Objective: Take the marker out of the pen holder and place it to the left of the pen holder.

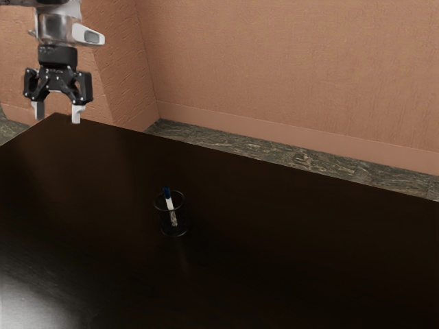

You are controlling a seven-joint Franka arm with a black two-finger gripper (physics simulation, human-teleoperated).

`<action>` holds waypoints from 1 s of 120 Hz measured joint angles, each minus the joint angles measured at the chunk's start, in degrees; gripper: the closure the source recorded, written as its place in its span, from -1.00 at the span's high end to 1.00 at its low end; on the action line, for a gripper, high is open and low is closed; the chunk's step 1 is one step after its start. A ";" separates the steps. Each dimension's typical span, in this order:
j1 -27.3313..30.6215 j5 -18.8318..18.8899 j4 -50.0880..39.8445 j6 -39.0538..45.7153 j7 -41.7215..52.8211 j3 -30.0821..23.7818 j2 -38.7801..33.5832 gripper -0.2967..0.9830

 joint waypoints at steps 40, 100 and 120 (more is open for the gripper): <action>-0.29 -4.32 -0.47 28.64 -1.63 -4.01 9.44 0.51; 2.28 -17.15 -1.90 37.85 -11.83 -7.13 28.96 0.51; 1.04 -17.57 -7.81 38.40 -13.22 -7.07 25.62 0.51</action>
